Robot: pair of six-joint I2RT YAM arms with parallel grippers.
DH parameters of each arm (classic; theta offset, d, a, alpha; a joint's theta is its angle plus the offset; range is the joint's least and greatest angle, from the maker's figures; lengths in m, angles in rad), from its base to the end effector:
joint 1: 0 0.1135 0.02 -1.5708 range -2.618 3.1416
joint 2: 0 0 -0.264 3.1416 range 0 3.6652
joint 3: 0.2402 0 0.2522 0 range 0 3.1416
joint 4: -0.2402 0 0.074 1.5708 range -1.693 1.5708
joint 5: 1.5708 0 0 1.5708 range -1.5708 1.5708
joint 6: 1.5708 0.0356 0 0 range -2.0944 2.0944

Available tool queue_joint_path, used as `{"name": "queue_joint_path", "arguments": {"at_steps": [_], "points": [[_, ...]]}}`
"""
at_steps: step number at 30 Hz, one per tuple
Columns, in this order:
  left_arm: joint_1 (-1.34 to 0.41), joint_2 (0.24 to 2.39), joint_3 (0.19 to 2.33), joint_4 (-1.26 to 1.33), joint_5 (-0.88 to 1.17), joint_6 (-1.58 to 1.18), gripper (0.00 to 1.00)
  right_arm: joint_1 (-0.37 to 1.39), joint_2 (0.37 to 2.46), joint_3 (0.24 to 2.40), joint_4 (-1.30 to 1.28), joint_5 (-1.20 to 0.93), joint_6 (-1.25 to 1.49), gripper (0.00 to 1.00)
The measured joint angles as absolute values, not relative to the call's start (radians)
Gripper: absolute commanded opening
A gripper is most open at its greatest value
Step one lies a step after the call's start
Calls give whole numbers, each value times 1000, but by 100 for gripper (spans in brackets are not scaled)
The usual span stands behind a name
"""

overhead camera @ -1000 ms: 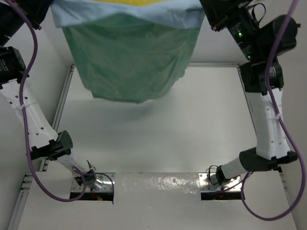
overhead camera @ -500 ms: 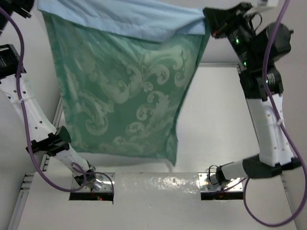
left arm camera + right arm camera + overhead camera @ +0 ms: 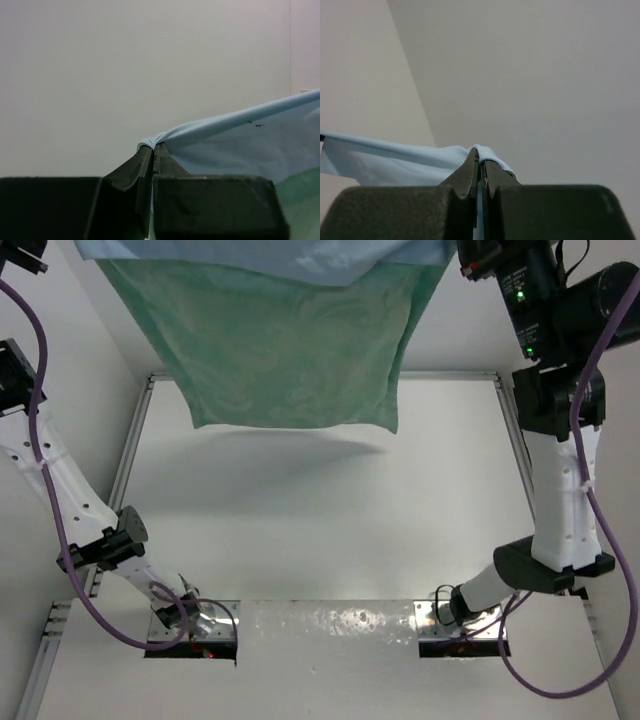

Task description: Put the pillow into the pillowcase

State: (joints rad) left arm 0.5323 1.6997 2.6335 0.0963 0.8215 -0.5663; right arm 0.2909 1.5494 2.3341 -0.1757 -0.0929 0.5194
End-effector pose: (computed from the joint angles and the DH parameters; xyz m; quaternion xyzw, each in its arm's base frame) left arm 0.1873 0.0800 0.6921 0.2004 0.4097 -0.1216 0.8816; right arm 0.2242 0.0706 0.6556 0.0118 0.4638 0.3688 0.8055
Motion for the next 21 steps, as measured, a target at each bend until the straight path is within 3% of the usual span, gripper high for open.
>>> {"name": "queue_joint_path", "arguments": {"at_steps": [2,5,6,11,13,15,17,21], "points": [[538,1681,2598,119,836,-581,0,291,1526,2300,-139,-99,517,0],[510,1589,2427,126,838,-576,0,291,1290,1871,-25,-66,519,0],[510,1585,2424,107,849,-576,0,293,1262,1839,-71,-60,516,0],[579,1689,2646,123,838,-588,0,297,1512,2283,-149,-97,503,0],[583,1668,2621,171,840,-603,0,297,1480,2221,-112,-89,496,0],[563,1633,2541,173,839,-587,0,296,1321,1923,-19,-67,495,0],[533,1620,2469,127,853,-554,0,299,1265,1813,-44,-54,490,0],[465,1657,2445,23,799,-432,0,299,1437,2003,-96,-38,463,0]]}}
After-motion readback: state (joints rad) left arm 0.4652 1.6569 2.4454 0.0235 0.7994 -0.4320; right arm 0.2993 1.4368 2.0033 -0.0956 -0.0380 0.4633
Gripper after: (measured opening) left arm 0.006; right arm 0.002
